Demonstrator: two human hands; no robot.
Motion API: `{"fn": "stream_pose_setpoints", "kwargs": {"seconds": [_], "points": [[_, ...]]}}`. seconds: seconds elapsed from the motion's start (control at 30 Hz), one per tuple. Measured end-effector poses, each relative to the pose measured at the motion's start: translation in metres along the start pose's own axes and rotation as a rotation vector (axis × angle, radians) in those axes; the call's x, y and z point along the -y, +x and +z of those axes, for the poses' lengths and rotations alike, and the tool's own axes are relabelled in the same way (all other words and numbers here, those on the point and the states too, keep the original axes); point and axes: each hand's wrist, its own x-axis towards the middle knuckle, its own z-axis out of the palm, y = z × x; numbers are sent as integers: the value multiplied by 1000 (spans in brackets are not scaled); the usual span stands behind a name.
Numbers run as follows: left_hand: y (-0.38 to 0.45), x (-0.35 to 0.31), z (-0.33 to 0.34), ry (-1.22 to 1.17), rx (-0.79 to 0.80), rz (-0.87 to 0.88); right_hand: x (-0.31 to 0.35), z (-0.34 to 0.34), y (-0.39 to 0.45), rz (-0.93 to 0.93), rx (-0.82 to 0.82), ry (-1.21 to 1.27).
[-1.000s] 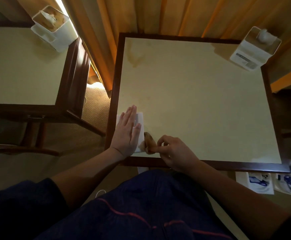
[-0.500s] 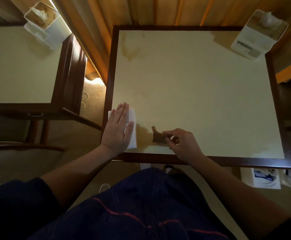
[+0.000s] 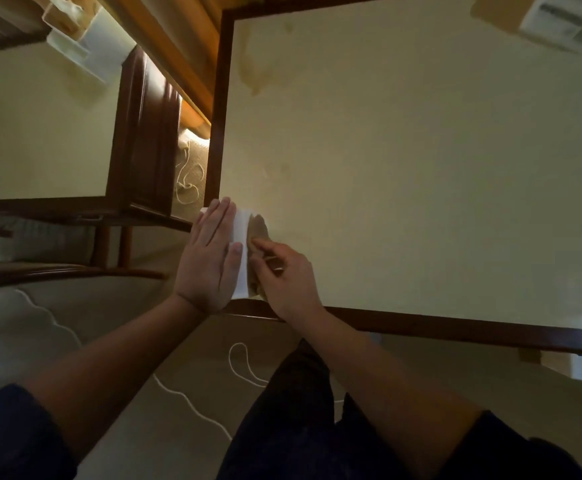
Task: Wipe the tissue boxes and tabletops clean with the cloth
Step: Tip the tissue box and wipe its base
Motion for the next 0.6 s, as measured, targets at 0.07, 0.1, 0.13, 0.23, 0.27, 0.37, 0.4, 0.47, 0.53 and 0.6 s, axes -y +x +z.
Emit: {"fn": "stream_pose_setpoints", "kwargs": {"seconds": [0.07, 0.1, 0.13, 0.23, 0.27, 0.37, 0.4, 0.47, 0.53, 0.6], "points": [[2, 0, 2, -2, -10, -3, -12, -3, 0, 4, 39, 113], [2, -1, 2, -1, -11, -9, -19, -4, 0, -21, 52, 137], [2, -1, 3, 5, -11, -12, -24, -5, 0, -58, 57, 153], [4, 0, 4, 23, -13, -12, -36, -2, 2, -133, 53, 174], [4, 1, 5, 30, -14, -10, -38, -1, 1, -131, 52, 160], [3, 2, 6, 41, -26, 1, -42, -1, 0, -162, 78, 95], [3, 2, 7, 41, -27, 3, -42, 1, 0, -171, 123, 107], [3, 2, 7, 33, -29, 7, -40, 11, 0, -171, 237, 179], [3, 0, 6, 10, -30, 0, -37, 22, -3, -189, 267, 220], [3, 0, 7, -8, -36, -4, -38, 33, -5, -199, 234, 243]]}}
